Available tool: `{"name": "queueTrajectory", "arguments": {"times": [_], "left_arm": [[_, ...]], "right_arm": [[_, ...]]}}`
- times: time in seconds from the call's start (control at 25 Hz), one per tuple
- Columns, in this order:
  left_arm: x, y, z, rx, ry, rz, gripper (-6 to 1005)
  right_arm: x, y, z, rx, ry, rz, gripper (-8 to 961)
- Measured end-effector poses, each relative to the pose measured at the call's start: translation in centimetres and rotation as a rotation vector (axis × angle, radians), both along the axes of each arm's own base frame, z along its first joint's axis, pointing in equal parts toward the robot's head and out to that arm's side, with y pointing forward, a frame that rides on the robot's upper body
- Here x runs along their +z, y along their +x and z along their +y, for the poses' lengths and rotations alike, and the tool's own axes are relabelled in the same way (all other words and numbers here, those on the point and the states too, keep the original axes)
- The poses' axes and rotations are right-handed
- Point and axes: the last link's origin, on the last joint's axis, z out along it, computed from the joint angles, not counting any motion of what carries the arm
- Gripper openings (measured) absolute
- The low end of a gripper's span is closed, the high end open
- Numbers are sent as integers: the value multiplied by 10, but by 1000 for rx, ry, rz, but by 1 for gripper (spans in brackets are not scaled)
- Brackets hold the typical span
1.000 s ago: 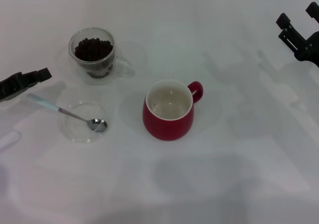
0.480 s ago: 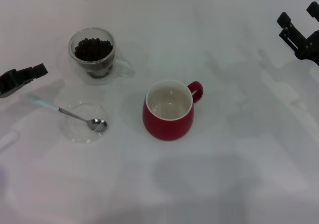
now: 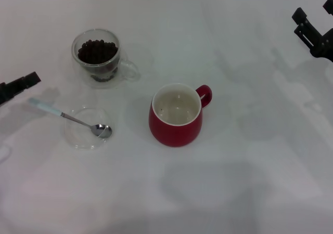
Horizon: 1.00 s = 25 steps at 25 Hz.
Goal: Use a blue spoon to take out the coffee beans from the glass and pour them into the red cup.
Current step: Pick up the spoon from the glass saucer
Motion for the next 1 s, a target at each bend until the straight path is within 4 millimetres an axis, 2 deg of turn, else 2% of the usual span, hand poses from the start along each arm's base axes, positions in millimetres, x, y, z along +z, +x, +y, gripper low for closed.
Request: {"name": "queueTrajectory", "arguments": {"times": [0.2,0.52,0.76,1.0], "left_arm": [[4,-4,-7,1,54,-13,230],[7,-16,-21,48,91,-24,471],[4,-23,-36,98,176,-51,701],[-14,-27,-47,181,221,-79,775]], "right_arm": [[0,3,6,-31,-6,-3,826],[-2,3,21,-67,-25,-23,826],[1,5,28,-89,-12,-24,826],[7,4,36,-105,23,-16,826]]}}
